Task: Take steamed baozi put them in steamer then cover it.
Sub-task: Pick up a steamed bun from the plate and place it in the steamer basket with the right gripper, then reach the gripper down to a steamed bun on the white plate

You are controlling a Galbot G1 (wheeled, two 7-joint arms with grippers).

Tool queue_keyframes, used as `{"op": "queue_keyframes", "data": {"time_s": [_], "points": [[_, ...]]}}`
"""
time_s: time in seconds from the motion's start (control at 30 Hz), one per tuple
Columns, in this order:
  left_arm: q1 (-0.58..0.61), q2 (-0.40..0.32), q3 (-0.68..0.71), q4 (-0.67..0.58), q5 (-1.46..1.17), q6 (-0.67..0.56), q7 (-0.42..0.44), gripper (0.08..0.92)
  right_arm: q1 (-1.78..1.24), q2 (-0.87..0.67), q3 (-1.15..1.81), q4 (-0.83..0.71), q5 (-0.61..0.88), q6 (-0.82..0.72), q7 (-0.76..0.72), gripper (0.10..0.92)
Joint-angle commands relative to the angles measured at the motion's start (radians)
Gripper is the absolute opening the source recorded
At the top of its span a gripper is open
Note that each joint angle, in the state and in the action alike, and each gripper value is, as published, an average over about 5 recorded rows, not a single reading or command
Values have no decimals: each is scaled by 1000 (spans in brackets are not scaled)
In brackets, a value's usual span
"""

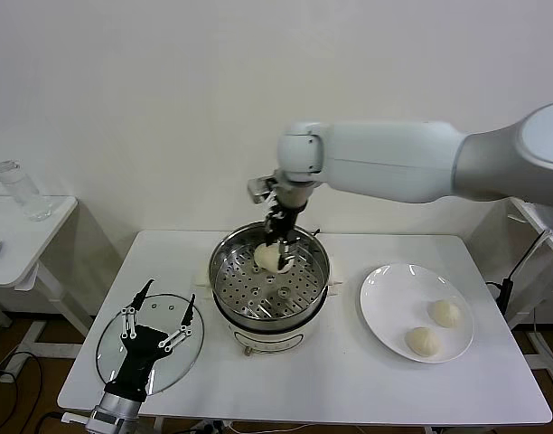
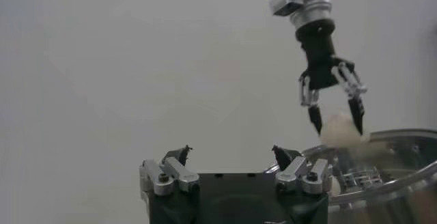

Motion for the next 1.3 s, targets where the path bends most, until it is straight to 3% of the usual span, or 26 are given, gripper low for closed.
{"op": "queue_keyframes", "data": {"time_s": [0.03, 0.6, 0.87, 1.07, 1.3], "points": [[-1, -2, 3, 4, 0, -3, -1, 823, -68, 140, -13, -91, 11, -20, 48, 645], [2, -4, -6, -1, -1, -7, -2, 823, -158, 170, 7, -155, -36, -12, 64, 670], [0, -5, -12, 5, -3, -10, -1, 823, -156, 144, 21, -141, -53, -7, 60, 794], [4, -8, -11, 2, -3, -9, -1, 823, -86, -1, 73, -10, -76, -7, 36, 822], [9, -11, -7, -2, 2, -6, -1, 823, 21, -341, 146, 167, -164, 29, -67, 823]]}}
